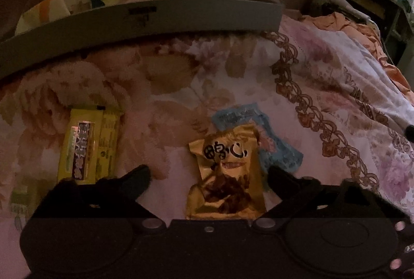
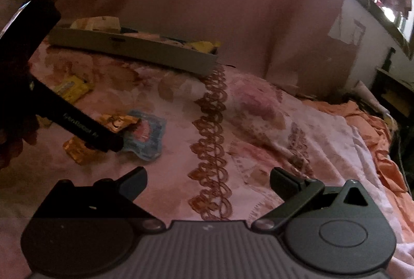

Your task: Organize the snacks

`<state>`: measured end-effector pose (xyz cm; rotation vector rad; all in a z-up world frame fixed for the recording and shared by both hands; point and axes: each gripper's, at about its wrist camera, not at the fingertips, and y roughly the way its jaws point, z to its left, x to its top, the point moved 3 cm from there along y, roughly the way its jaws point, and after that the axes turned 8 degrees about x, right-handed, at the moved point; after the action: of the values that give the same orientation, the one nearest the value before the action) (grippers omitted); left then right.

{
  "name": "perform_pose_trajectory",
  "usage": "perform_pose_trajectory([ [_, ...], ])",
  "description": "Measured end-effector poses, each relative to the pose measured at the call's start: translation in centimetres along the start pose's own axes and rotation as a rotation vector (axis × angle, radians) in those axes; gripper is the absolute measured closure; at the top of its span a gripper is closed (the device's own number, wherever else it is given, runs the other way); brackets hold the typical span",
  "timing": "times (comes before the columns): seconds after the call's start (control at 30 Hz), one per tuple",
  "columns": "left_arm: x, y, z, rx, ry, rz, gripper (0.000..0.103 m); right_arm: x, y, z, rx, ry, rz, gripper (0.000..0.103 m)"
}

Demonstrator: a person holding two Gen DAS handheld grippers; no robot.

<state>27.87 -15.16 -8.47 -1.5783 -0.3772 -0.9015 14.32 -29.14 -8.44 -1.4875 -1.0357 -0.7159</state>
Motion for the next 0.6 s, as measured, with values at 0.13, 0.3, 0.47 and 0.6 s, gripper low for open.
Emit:
perform_pose_trajectory([
  [0.13,0.1,-0.2,0.2,-0.017,0.014,-0.005,0.024,-0.2,1.2,0.8,0.029,-0.036,0.007,0.0],
  [0.3,-0.1,-0.3,-0.1,-0.026,0.039,0.002,0.042,-0.4,1.8,1.3,0.064,-0.053,-0.001,0.0],
  [0.47,-0.4,-0.5,0.3,0.008,0.032,0.038,0.047,-0.6,2.5,1.8,0.078,-0.077,-0.011,0.0],
  [0.6,-0.9,-1.1,1.1,0.042,-0.002,0.06,0.05,-0.6,3.1,2.2,0.099,-0.077,-0.023,0.0],
])
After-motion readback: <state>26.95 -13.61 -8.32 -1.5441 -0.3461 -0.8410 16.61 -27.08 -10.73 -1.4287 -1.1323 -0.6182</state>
